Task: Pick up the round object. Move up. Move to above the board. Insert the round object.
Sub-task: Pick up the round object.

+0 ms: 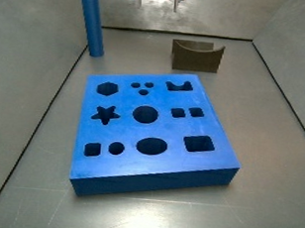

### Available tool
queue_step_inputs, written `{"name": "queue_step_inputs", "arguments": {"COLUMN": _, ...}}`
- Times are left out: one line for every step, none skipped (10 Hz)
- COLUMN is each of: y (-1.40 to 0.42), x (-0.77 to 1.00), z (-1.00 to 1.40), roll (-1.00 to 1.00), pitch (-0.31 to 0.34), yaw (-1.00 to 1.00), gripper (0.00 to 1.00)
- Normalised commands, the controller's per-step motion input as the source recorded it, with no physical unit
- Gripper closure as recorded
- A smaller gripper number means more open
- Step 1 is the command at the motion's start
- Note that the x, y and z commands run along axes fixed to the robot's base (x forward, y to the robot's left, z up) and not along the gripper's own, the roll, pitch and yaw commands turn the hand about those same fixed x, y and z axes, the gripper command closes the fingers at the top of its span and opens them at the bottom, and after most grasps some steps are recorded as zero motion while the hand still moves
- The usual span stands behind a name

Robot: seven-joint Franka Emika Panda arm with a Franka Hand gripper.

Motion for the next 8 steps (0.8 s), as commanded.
{"name": "queue_step_inputs", "arguments": {"y": -0.40, "x": -0.49, "z": 0.67, "roll": 0.74, "pitch": 0.374, "yaw": -0.44, "gripper": 0.00}}
{"name": "queue_step_inputs", "arguments": {"y": -0.25, "x": -0.13, "z": 0.92, "roll": 0.38, "pitch": 0.440, "yaw": -0.66, "gripper": 0.00}}
{"name": "queue_step_inputs", "arguments": {"y": -0.17, "x": -0.24, "z": 1.00, "roll": 0.36, "pitch": 0.343, "yaw": -0.56, "gripper": 0.00}}
{"name": "queue_step_inputs", "arguments": {"y": -0.07, "x": -0.47, "z": 1.00, "roll": 0.47, "pitch": 0.209, "yaw": -0.46, "gripper": 0.00}}
{"name": "queue_step_inputs", "arguments": {"y": 0.00, "x": -0.56, "z": 1.00, "roll": 0.45, "pitch": 0.134, "yaw": -0.37, "gripper": 0.00}}
{"name": "queue_step_inputs", "arguments": {"y": 0.00, "x": -0.68, "z": 1.00, "roll": 0.44, "pitch": 0.103, "yaw": -0.26, "gripper": 0.00}}
{"name": "queue_step_inputs", "arguments": {"y": 0.04, "x": -0.36, "z": 0.00, "roll": -0.01, "pitch": -0.171, "yaw": 0.10, "gripper": 0.00}}
{"name": "queue_step_inputs", "arguments": {"y": 0.03, "x": 0.00, "z": 0.00, "roll": 0.00, "pitch": 0.000, "yaw": 0.00, "gripper": 0.00}}
